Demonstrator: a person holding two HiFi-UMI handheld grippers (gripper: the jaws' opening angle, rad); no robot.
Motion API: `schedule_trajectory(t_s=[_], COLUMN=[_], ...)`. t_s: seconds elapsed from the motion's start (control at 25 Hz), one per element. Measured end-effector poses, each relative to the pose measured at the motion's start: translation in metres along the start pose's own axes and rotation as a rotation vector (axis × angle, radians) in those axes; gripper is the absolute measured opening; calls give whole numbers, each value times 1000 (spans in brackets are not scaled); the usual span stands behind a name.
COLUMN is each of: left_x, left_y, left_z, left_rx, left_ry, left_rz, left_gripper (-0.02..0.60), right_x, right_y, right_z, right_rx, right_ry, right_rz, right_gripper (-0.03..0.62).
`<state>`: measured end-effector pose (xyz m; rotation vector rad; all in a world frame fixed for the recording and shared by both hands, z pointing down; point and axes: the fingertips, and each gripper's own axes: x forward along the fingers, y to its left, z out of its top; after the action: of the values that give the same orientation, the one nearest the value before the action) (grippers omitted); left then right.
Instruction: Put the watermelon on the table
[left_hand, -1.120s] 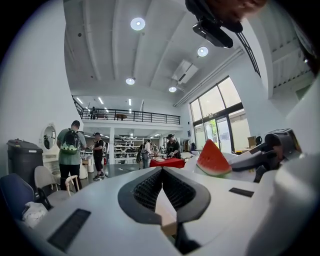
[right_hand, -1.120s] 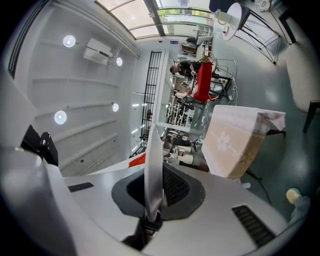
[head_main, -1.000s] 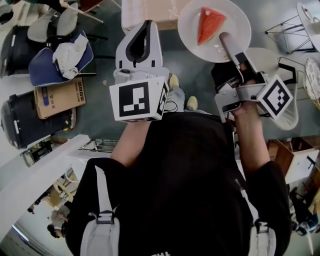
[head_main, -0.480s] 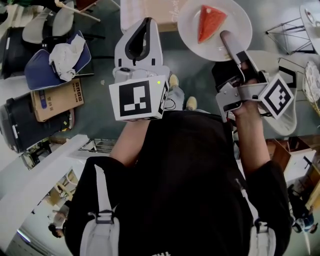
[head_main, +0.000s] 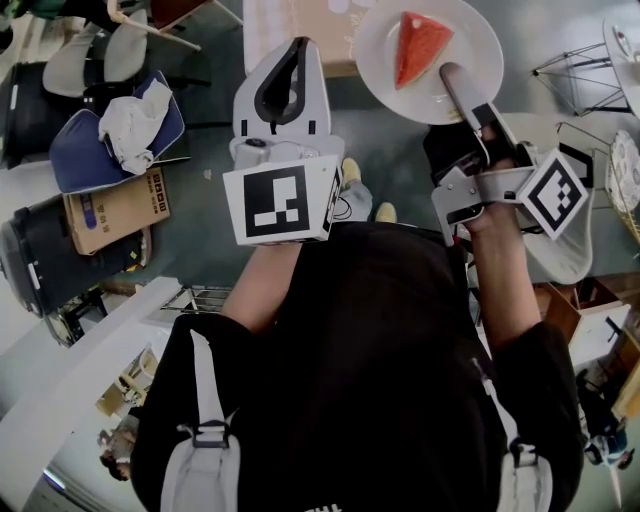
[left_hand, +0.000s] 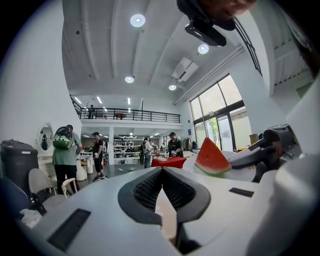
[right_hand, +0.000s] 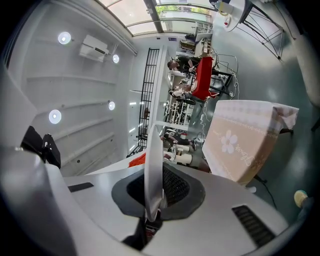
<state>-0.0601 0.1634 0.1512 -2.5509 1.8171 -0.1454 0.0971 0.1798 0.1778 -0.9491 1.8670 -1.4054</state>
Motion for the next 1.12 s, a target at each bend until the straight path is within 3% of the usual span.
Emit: schedule_trajectory(t_s=[1.12], left_x=[58], left_y=[86], left_z=[-22], left_rx=[-42], left_ry=[15], left_rz=[-26], left_gripper=[9], right_x=[110], right_y=[-13], right_z=[-16], right_rx=[7], right_ry=[-4], right_rz=[-4], right_gripper=[18])
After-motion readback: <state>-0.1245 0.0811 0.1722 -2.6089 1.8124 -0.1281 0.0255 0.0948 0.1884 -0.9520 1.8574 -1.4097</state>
